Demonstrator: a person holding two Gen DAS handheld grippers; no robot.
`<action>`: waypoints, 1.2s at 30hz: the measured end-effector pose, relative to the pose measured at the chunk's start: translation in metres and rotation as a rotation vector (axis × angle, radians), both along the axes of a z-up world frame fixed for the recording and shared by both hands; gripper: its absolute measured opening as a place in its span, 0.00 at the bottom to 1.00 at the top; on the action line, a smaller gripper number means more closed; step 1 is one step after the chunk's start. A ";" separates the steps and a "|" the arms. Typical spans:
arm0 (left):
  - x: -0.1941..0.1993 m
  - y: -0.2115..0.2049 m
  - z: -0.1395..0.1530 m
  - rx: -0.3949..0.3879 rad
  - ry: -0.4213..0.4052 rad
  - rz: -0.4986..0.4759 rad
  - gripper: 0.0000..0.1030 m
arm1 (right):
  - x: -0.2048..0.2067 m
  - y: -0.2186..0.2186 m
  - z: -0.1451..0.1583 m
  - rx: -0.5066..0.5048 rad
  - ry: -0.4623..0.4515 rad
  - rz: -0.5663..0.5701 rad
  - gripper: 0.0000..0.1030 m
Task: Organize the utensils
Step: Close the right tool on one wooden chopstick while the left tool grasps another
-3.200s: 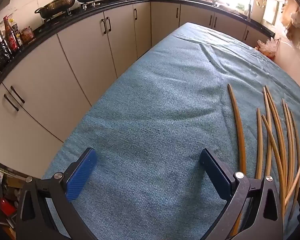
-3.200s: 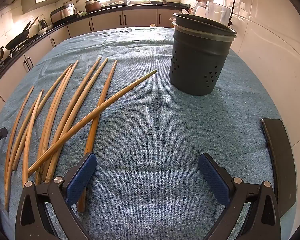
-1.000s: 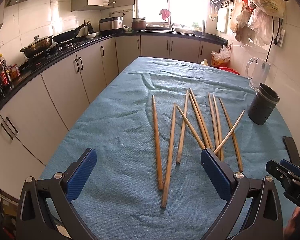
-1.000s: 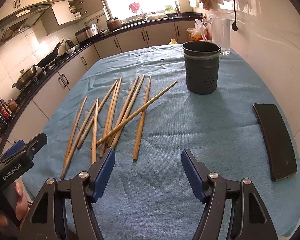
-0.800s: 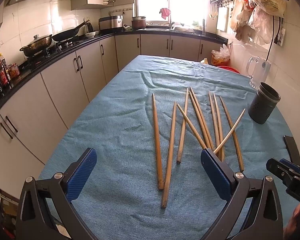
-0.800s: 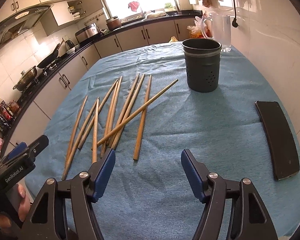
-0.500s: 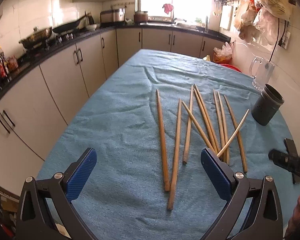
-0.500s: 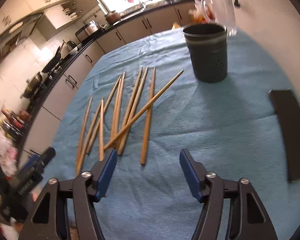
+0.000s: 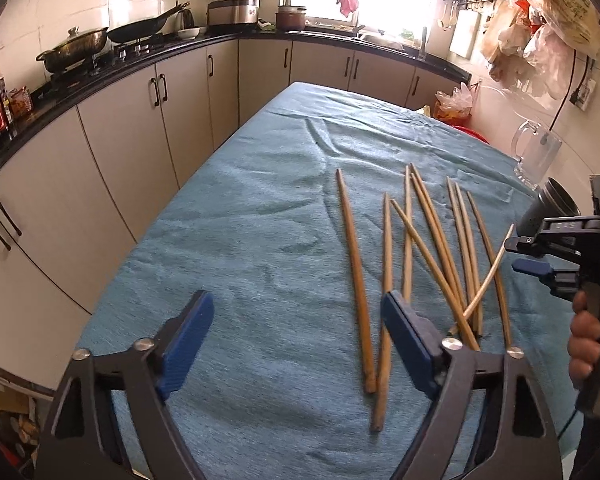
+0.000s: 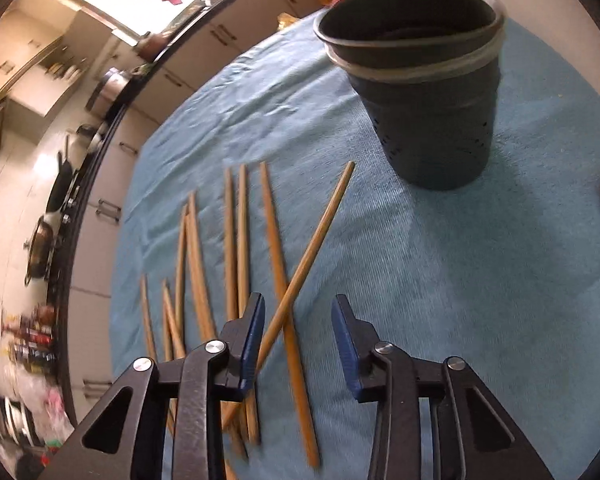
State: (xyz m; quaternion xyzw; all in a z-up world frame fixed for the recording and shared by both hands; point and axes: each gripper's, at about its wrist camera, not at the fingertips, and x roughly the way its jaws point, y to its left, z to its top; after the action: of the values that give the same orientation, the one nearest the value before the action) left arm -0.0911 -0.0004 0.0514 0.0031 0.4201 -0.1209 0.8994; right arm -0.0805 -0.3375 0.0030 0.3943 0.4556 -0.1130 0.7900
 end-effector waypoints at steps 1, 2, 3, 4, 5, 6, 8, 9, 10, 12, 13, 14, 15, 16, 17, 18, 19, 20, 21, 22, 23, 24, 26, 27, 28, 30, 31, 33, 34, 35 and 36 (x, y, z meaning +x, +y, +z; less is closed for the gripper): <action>0.003 0.003 -0.002 -0.006 0.010 0.003 0.71 | 0.005 -0.001 -0.002 -0.005 0.013 -0.007 0.30; 0.005 0.005 -0.003 -0.010 0.016 0.004 0.69 | 0.008 -0.001 -0.003 -0.009 0.021 -0.011 0.30; 0.008 0.007 -0.004 -0.013 0.028 0.003 0.65 | 0.014 0.001 -0.005 -0.011 0.029 -0.004 0.26; 0.011 0.009 -0.006 -0.018 0.040 0.001 0.65 | 0.019 0.002 -0.006 -0.019 0.031 0.000 0.24; 0.013 0.010 -0.006 -0.023 0.049 -0.002 0.65 | 0.022 0.004 -0.005 -0.039 0.031 0.000 0.20; 0.015 0.010 -0.007 -0.031 0.060 -0.006 0.64 | 0.024 0.005 -0.004 -0.044 0.030 0.010 0.13; 0.020 0.010 -0.008 -0.048 0.084 -0.018 0.62 | 0.027 0.008 -0.002 -0.054 0.027 0.024 0.11; 0.022 0.009 -0.008 -0.063 0.102 -0.032 0.62 | 0.026 0.009 0.000 -0.070 0.016 0.026 0.08; 0.026 0.007 -0.008 -0.078 0.121 -0.047 0.62 | 0.026 0.009 0.002 -0.077 0.004 0.034 0.08; 0.032 0.000 -0.008 -0.111 0.164 -0.085 0.61 | 0.019 0.012 0.012 -0.079 -0.032 0.049 0.07; 0.036 -0.005 -0.008 -0.128 0.188 -0.107 0.60 | 0.015 0.012 0.017 -0.082 -0.051 0.052 0.07; 0.040 -0.012 -0.007 -0.148 0.214 -0.130 0.58 | 0.012 0.012 0.021 -0.082 -0.066 0.056 0.08; 0.044 -0.017 -0.007 -0.158 0.233 -0.144 0.56 | 0.007 0.013 0.030 -0.081 -0.095 0.068 0.08; 0.047 -0.024 -0.006 -0.166 0.250 -0.159 0.55 | 0.003 0.013 0.033 -0.082 -0.110 0.071 0.08; 0.049 -0.029 -0.006 -0.173 0.261 -0.172 0.53 | -0.003 0.014 0.038 -0.086 -0.130 0.076 0.07; 0.052 -0.038 -0.006 -0.177 0.276 -0.188 0.47 | -0.009 0.015 0.046 -0.092 -0.157 0.085 0.08; 0.055 -0.048 -0.006 -0.177 0.299 -0.199 0.43 | -0.014 0.017 0.049 -0.095 -0.169 0.089 0.08; 0.057 -0.053 -0.007 -0.185 0.315 -0.208 0.41 | -0.019 0.017 0.054 -0.101 -0.183 0.092 0.08; 0.060 -0.062 -0.008 -0.192 0.340 -0.219 0.36 | -0.025 0.018 0.060 -0.107 -0.203 0.094 0.08; 0.063 -0.070 -0.010 -0.193 0.360 -0.225 0.32 | -0.027 0.019 0.063 -0.111 -0.213 0.096 0.08; 0.065 -0.077 -0.011 -0.192 0.375 -0.232 0.30 | -0.030 0.018 0.067 -0.116 -0.227 0.099 0.08; 0.069 -0.086 -0.013 -0.184 0.390 -0.238 0.24 | -0.035 0.019 0.072 -0.127 -0.241 0.101 0.08; 0.074 -0.099 -0.019 -0.168 0.425 -0.239 0.21 | -0.041 0.022 0.076 -0.139 -0.259 0.104 0.08; 0.076 -0.106 -0.022 -0.161 0.439 -0.243 0.20 | -0.044 0.021 0.077 -0.138 -0.268 0.106 0.08; 0.078 -0.111 -0.025 -0.147 0.451 -0.237 0.17 | -0.046 0.019 0.077 -0.137 -0.274 0.108 0.08; 0.080 -0.121 -0.029 -0.111 0.461 -0.235 0.16 | -0.053 0.018 0.077 -0.133 -0.281 0.111 0.08; 0.081 -0.123 -0.032 -0.086 0.457 -0.222 0.16 | -0.055 0.017 0.076 -0.130 -0.282 0.113 0.08; 0.083 -0.129 -0.036 -0.048 0.452 -0.190 0.16 | -0.058 0.013 0.074 -0.120 -0.284 0.111 0.08; 0.085 -0.133 -0.039 -0.039 0.459 -0.191 0.16 | -0.060 0.012 0.073 -0.118 -0.285 0.112 0.08; 0.087 -0.134 -0.041 -0.032 0.461 -0.188 0.16 | -0.061 0.011 0.073 -0.117 -0.285 0.114 0.08; 0.089 -0.138 -0.040 -0.019 0.440 -0.180 0.15 | -0.061 0.010 0.073 -0.117 -0.287 0.115 0.08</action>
State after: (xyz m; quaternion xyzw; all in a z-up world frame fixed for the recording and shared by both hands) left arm -0.0018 -0.1381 0.0118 0.0056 0.6027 -0.2022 0.7719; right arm -0.1419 -0.3278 0.0756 0.3331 0.3525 -0.0363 0.8738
